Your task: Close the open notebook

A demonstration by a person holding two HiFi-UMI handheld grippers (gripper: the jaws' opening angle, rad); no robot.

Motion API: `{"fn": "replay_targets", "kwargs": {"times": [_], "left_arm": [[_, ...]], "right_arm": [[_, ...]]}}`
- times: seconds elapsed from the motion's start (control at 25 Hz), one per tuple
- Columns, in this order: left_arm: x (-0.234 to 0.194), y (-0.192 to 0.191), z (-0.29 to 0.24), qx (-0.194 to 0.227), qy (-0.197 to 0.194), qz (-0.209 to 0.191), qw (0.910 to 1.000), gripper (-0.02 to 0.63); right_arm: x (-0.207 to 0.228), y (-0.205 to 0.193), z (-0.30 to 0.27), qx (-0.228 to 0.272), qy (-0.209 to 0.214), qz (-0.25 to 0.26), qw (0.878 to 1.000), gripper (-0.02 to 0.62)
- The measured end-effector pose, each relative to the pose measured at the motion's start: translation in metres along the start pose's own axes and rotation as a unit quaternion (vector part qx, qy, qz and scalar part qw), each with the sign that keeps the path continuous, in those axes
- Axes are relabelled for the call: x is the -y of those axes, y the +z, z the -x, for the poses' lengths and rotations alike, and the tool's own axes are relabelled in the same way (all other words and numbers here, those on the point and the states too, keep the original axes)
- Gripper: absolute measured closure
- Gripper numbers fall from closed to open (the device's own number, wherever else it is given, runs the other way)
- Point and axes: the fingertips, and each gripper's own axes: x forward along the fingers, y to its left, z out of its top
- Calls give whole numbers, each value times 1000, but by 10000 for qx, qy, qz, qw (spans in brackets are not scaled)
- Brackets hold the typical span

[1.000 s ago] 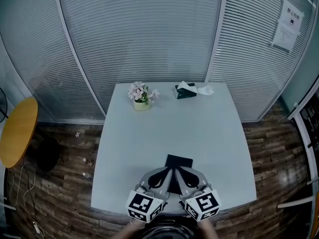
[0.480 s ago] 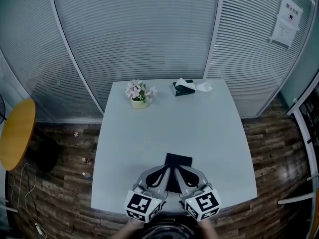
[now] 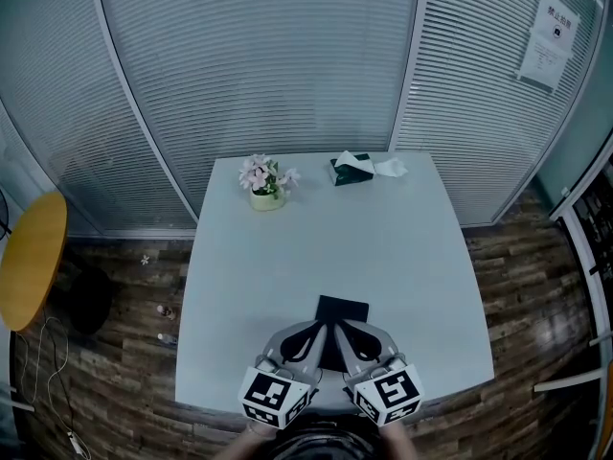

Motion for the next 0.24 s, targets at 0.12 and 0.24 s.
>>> {"fn": "replay_targets", "kwargs": {"times": [0.12,0.24], "left_arm": [[1,-1,1,-7,18,-12,10000,603],[0,-2,2,-9,25,50,10000,603]], "right_arm": [[-2,-2,1,-23,10,4,10000,594],[-3,-3,2,-52,12,2,10000,594]]}}
